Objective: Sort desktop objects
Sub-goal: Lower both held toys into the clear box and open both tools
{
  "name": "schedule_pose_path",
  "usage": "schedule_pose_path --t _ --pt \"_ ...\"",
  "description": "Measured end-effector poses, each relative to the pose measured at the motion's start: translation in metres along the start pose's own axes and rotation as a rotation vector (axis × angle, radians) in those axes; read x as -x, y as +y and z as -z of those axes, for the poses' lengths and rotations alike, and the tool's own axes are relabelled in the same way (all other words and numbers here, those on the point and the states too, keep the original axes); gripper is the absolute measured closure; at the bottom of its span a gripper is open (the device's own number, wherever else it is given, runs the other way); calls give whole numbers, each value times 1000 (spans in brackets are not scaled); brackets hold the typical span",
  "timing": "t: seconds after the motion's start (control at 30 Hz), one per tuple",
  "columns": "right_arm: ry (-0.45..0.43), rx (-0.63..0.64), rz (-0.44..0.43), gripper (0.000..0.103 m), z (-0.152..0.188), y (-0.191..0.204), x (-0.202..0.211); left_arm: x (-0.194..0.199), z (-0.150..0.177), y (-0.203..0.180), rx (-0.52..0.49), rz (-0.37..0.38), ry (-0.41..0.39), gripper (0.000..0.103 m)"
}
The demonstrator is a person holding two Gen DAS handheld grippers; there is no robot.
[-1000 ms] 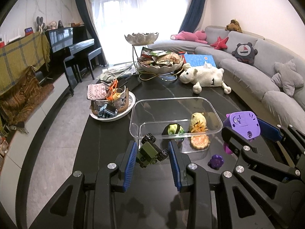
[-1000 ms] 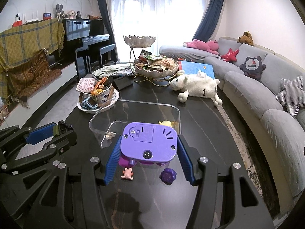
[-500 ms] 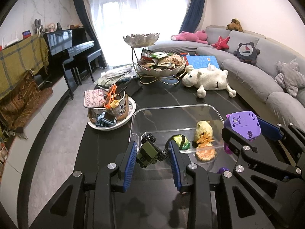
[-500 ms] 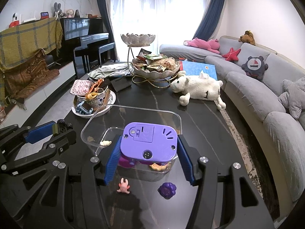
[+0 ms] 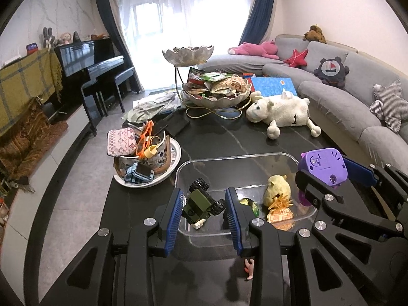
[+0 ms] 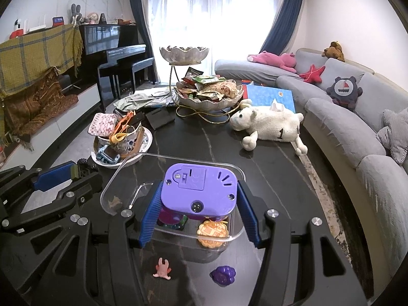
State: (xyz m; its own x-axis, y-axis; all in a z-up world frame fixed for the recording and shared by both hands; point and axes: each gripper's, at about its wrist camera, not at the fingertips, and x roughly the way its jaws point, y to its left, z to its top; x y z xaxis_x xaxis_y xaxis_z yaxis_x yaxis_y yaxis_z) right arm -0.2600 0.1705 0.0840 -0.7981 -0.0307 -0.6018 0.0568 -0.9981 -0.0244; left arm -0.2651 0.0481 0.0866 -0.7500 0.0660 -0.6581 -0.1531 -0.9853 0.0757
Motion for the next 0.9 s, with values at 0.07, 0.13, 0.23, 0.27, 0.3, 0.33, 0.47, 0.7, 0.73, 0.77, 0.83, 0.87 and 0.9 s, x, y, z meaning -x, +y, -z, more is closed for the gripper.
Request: schedule_pose_path --t 0.07,0.13,0.23,0.27,0.3,0.33,0.47,0.7,0.73,0.77,0.83,0.87,0.9 --pt "7 -3 1 49 -3 -1 -5 -5 -3 0 -3 4 1 73" --pt "10 -3 7 49 -5 -2 -11 -11 -6 0 -4 8 4 73" --pt "19 -2 11 49 -9 -3 -20 -19 -9 0 -5 7 12 73" --pt "23 -2 9 49 -10 -3 -23 -23 -11 1 1 9 17 73" --pt "27 -3 6 49 -11 -4 -26 -26 -12 1 2 10 19 73" --pt "33 -5 2 49 -12 -5 -30 -29 -13 1 5 12 24 73" --pt "51 -8 -3 49 -14 -6 -44 -43 -15 2 17 14 41 73" --pt "88 -3 -4 49 -11 -6 -67 -65 -12 3 21 10 76 73" --pt "92 -4 -6 49 -11 -6 -69 -68 -12 3 23 11 81 73" --pt "99 -5 -8 49 -10 -6 -73 -71 -11 4 25 11 87 73" --pt "113 -7 -12 49 -9 -6 -79 -76 -11 5 24 11 94 73" --pt "119 -5 -9 49 -8 -5 -83 -80 -10 5 24 11 101 73" --pt "124 -4 -8 49 -7 -5 -85 -82 -10 5 24 10 105 73"
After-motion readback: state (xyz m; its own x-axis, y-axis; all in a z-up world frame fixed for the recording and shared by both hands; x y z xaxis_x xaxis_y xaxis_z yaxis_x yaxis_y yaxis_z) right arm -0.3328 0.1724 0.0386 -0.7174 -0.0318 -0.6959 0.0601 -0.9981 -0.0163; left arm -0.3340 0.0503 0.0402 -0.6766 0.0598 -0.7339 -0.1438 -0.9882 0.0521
